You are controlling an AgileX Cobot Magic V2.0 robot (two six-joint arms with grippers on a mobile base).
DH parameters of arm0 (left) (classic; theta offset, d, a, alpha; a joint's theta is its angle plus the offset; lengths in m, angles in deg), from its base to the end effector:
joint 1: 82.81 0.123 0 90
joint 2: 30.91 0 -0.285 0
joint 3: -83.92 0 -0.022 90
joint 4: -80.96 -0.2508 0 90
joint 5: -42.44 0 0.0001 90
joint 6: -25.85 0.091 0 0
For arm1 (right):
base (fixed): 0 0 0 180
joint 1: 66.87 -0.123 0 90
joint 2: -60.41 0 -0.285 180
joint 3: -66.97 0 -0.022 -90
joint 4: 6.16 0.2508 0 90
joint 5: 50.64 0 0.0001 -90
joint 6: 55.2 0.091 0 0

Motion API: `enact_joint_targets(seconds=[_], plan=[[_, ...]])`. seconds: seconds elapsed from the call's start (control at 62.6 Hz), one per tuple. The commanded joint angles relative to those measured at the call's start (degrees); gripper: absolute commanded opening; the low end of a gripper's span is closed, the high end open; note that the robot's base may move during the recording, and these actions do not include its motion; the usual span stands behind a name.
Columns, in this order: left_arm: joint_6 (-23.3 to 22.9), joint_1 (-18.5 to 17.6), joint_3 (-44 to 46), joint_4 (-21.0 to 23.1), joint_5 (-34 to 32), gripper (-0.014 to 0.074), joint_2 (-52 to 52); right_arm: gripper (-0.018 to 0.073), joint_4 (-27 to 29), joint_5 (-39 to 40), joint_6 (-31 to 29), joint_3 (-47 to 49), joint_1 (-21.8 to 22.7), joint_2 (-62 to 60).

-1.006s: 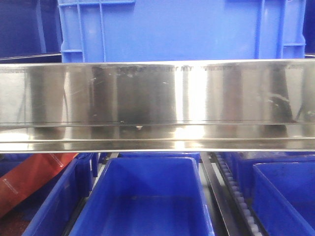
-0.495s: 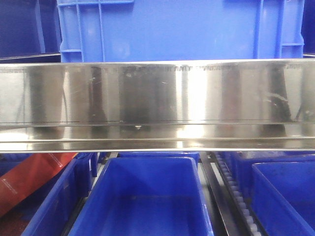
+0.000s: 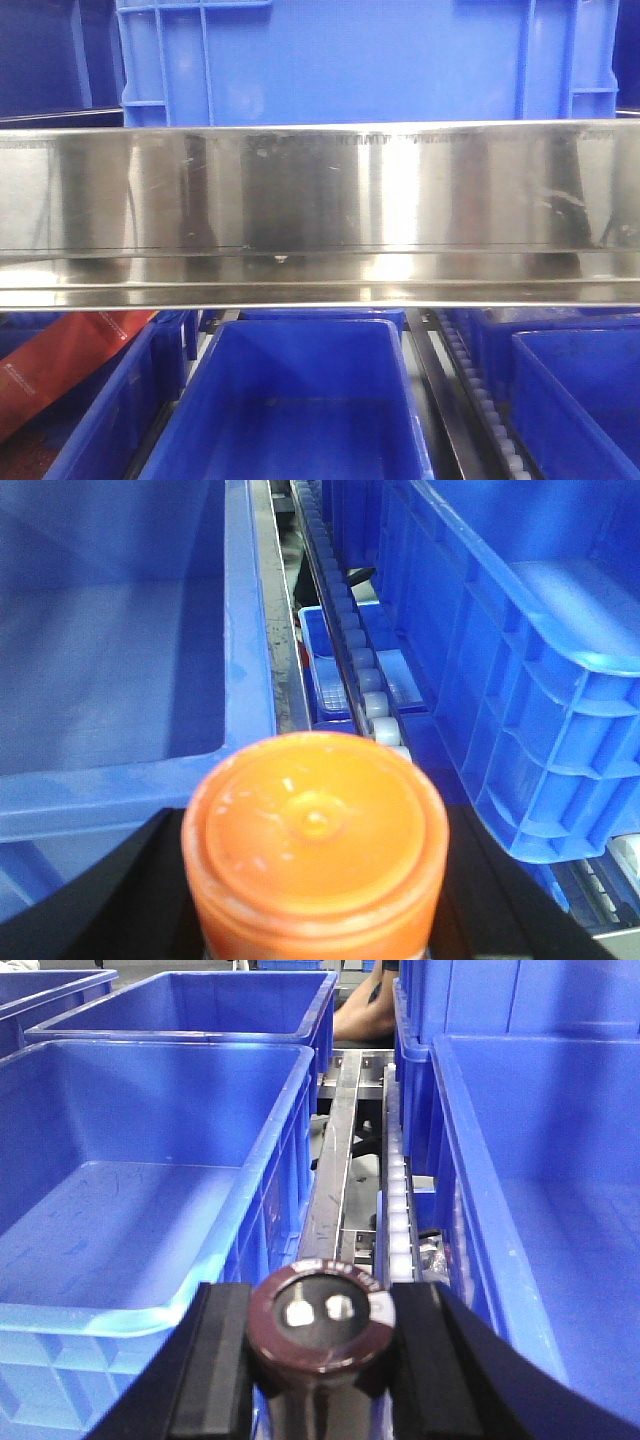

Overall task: Place cylindrical capacitor in blue bin on shelf
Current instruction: 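Extend both held capacitors over the blue bins on the shelf, then open left gripper to drop orange capacitor into the blue bin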

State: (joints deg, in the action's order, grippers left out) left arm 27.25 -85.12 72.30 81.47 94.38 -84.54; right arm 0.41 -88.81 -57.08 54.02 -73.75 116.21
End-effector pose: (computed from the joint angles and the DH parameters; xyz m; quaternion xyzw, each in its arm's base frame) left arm 0.1303 -0.0059 0.4358 0.0271 0.8531 -0.0086 0.5210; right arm 0.1506 0.0247 0.4439 -0.0462 0.8009 0.0811 0.5914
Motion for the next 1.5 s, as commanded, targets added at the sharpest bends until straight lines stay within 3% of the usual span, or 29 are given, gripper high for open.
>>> enact_joint_targets(seconds=[0.0,0.24,0.367,0.495,0.719,0.862,1.086,1.373,1.485], plan=[[0.1,-0.4,0.1,0.3,-1.0,-0.0111,0.2,-0.0162,-0.2,1.8,-0.2,0.1,0.3,0.0],[0.2,-0.4,0.4,0.9,-4.5,-0.0111,-0.1,-0.0162,-0.2,1.8,-0.2,0.1,0.3,0.0],[9.3,-1.1,1.3,8.9,-10.2,-0.0111,-3.4,-0.0162,-0.1,2.1,-0.2,0.3,0.3,0.0],[13.3,-5.3,6.7,15.1,-10.4,-0.0111,-10.0,-0.0162,0.2,3.2,-0.2,0.3,0.3,0.0],[13.6,-17.1,25.1,13.8,-9.5,-0.0111,-27.0,-0.0162,0.2,4.0,-0.2,0.3,0.3,0.0],[13.6,-21.4,36.2,13.9,-9.5,-0.0111,-38.0,-0.0162,0.2,4.0,-0.2,0.3,0.3,0.0],[13.6,-22.1,46.0,13.7,-9.5,-0.0111,-51.5,-0.0162,0.2,4.0,-0.2,0.3,0.3,0.0],[13.6,-22.1,47.3,13.7,-9.3,-0.0106,-60.1,-0.0162,0.2,4.0,-0.2,0.3,0.3,0.0],[13.6,-22.1,47.3,13.7,-7.7,0.0021,-61.1,-0.0162,0.2,4.0,-0.2,0.3,0.3,0.0]])
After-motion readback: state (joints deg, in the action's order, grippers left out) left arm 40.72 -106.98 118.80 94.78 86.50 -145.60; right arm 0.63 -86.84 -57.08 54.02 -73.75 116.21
